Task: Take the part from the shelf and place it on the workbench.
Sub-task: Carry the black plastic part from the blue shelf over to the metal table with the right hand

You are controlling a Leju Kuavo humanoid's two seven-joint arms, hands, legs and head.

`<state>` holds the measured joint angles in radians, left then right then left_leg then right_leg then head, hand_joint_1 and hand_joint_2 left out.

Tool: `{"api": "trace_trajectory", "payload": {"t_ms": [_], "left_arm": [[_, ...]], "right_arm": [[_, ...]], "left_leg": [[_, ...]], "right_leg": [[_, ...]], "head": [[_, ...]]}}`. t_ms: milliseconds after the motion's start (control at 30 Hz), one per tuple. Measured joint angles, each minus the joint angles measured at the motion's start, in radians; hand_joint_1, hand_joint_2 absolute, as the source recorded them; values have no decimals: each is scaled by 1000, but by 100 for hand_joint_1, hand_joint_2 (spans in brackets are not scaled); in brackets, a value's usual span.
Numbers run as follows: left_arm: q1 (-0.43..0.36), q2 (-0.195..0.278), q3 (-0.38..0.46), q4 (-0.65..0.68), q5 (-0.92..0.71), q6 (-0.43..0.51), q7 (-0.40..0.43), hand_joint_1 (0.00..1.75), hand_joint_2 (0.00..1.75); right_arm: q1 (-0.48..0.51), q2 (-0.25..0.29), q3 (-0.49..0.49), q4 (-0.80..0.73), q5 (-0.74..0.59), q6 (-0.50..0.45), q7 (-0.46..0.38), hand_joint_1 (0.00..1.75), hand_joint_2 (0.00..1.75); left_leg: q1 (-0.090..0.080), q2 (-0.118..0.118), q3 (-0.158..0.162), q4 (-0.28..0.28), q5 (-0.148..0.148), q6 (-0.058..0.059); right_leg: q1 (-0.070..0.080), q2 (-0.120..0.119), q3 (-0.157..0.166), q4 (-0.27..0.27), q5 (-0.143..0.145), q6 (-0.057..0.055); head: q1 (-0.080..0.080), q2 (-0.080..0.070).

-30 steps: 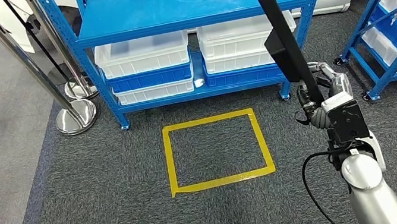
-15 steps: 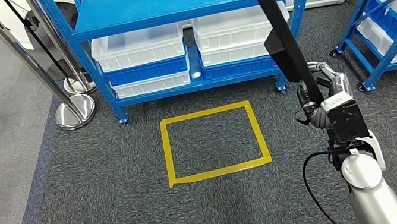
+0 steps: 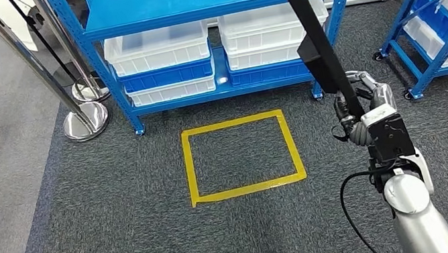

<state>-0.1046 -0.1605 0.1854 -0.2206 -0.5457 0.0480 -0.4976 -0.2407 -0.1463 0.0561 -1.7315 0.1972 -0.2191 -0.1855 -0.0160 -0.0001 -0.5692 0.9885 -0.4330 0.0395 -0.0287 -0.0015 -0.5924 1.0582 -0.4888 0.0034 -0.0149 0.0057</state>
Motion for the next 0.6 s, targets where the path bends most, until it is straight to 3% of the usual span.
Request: {"api": "trace_trajectory", "payload": {"t_ms": [67, 133, 167, 200, 267, 333, 500, 600], "left_arm": [[-1, -1, 1, 0, -1, 2, -1, 0, 175], [-2, -1, 2, 0, -2, 2, -1, 0, 175], [-2, -2, 2, 0, -3, 2, -1, 0, 175], [-1, -2, 2, 0, -4, 2, -1, 0, 175], [1, -2, 3, 0, -8, 3, -1, 0, 175], [1, -2, 5, 0, -10, 4, -1, 0, 175], [1, -1, 8, 0, -13, 5, -4, 0, 175], [0, -1, 8, 0, -16, 4, -3, 0, 175]], "right_arm": [[0, 0, 0, 0, 0, -2, -1, 175, 175], [5, 0, 0, 0, 0, -4, 0, 175, 175], [9, 0, 0, 0, 0, -4, 0, 175, 175], [12, 0, 0, 0, 0, -4, 0, 175, 175], [13, 0, 0, 0, 0, -5, 0, 175, 175], [13, 0, 0, 0, 0, -6, 0, 175, 175], [14, 0, 0, -3, 0, -9, 0, 175, 175], [12, 0, 0, -3, 0, -9, -1, 175, 175]], "left_leg": [[6, 4, 11, -26, 14, 8], [5, 5, 9, -27, 16, 13], [5, 5, 7, -23, 15, 12], [6, 4, 4, -18, 13, 11], [11, 4, -4, 4, 3, 2], [10, 3, -21, 38, -14, -11], [12, 2, -44, 77, -34, -32], [18, 1, -100, 207, -113, -47]], "right_leg": [[4, 1, -32, 68, -44, 2], [5, 2, -89, 183, -94, 5], [4, 2, -110, 221, -101, 9], [2, 1, -114, 225, -88, 13], [-6, -1, -76, 140, -27, 23], [-8, 0, -35, 51, 7, 23], [-3, 5, -38, 36, 8, -9], [-3, 3, -39, 35, 12, -20]], "head": [[0, 0], [1, 0], [1, 0], [1, 0], [1, 0], [0, 0], [-1, 0], [-1, 0]]}}
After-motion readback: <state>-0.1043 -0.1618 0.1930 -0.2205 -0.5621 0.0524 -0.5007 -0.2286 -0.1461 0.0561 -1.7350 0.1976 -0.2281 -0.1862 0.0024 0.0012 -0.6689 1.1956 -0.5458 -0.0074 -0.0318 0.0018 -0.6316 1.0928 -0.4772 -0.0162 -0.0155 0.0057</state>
